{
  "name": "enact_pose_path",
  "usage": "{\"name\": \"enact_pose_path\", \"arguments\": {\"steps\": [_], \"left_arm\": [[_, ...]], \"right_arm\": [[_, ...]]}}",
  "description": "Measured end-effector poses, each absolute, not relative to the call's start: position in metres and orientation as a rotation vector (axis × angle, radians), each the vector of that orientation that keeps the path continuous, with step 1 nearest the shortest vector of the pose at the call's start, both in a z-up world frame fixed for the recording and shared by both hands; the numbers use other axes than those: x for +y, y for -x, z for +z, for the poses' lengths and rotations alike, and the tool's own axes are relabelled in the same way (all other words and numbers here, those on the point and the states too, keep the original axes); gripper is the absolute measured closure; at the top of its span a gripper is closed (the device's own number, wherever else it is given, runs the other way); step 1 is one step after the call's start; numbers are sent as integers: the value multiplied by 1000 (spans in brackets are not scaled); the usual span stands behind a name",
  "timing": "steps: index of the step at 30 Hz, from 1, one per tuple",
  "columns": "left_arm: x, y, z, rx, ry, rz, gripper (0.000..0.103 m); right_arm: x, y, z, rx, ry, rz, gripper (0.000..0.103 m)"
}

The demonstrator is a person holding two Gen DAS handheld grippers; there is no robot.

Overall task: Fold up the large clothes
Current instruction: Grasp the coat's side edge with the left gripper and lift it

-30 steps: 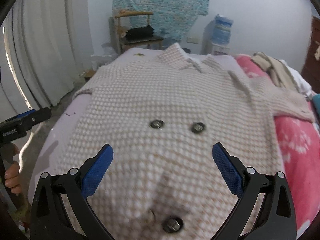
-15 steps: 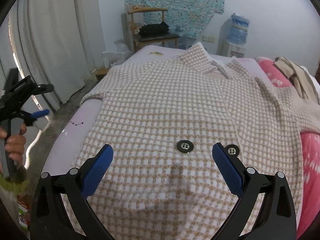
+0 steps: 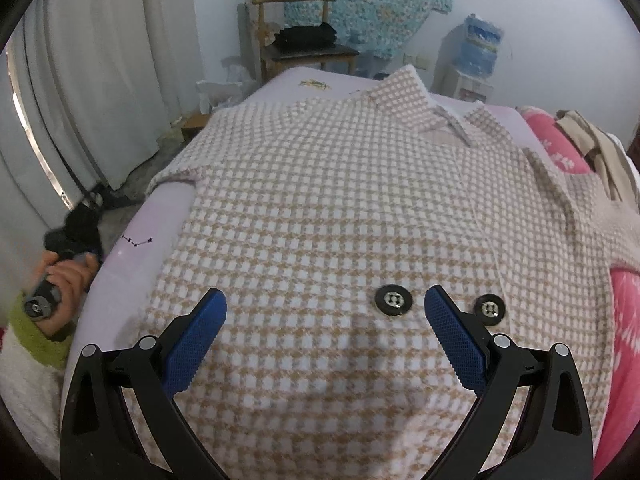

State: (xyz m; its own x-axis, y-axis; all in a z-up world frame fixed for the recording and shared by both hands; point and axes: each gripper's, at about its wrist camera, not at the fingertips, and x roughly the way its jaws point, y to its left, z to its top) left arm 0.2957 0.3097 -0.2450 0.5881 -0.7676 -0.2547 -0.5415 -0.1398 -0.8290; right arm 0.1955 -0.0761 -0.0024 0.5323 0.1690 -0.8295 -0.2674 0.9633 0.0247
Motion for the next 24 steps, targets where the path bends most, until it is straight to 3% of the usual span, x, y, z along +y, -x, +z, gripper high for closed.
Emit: {"name": "enact_pose_path", "arguments": {"steps": [7, 8, 10, 12, 13, 15, 16, 18, 20, 24], "left_arm": [[311, -315, -292, 1076, 1950, -272, 6], [312, -319, -296, 1072, 1956, -263, 10], [312, -321, -306, 1071, 1978, -243, 19], [316, -323, -315, 1067, 1989, -221, 42], [317, -325, -315, 1071, 1984, -206, 48], [326, -324, -311, 1071, 1940, -152, 75], [331, -326, -307, 1063, 1913, -129, 80], [350, -323, -283, 1005, 1790, -54, 90], [367, -323, -242, 952, 1599, 21, 93], [371, -314, -105, 777, 1127, 119, 94]], "right_arm": [[-63, -204, -3, 969, 142, 244, 8], [-62, -205, -2, 969, 145, 240, 8], [-63, -206, -1, 968, 145, 230, 8], [-66, -208, 0, 966, 142, 218, 8], [-67, -207, 1, 965, 141, 214, 8], [-71, -207, 2, 960, 138, 203, 8], [-71, -206, 3, 958, 138, 200, 8], [-76, -203, 7, 946, 136, 193, 8], [-83, -198, 12, 926, 139, 179, 8], [-99, -189, 20, 897, 119, 158, 8]]}}
